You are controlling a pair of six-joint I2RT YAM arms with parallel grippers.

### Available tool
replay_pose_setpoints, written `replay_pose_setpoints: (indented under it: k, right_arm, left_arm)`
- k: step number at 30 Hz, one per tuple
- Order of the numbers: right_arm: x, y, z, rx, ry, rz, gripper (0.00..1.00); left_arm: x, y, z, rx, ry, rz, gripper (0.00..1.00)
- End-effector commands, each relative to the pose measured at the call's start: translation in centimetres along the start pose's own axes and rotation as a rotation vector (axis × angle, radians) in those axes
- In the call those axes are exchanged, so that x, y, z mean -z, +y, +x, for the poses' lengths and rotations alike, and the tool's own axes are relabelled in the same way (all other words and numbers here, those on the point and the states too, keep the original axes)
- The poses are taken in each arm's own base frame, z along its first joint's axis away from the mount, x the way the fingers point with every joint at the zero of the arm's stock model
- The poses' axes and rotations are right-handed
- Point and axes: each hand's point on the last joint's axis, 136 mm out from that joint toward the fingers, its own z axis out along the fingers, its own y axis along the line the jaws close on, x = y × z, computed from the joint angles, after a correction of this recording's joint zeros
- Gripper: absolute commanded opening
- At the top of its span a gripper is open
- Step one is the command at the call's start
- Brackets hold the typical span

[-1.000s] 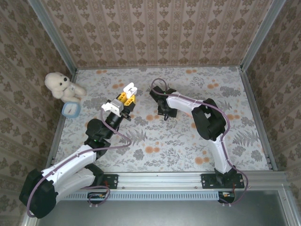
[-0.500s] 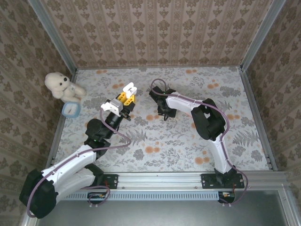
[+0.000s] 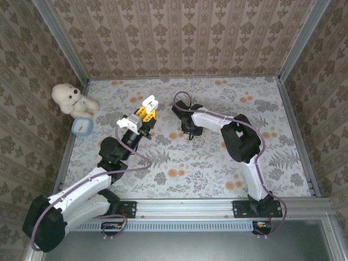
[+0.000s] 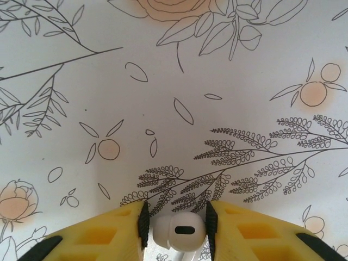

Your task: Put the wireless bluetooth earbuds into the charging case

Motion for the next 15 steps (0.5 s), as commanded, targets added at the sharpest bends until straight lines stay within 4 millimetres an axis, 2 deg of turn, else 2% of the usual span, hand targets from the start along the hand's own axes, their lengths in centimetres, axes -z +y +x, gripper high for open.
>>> replay_pose_setpoints:
  k: [1, 15]
  right_arm:
    - [0.6, -1.4, 0.8, 0.027, 0.008, 0.041, 0.34]
    - [4.9, -1.7, -1.7, -0.028, -0.130, -0.046, 0.32]
  left_arm:
    - [0.1, 0.0, -1.7, 0.019, -0.062, 0.008, 0.00]
    - [-0.1, -0.2, -1.8, 0.025, -0.059, 0.020, 0.00]
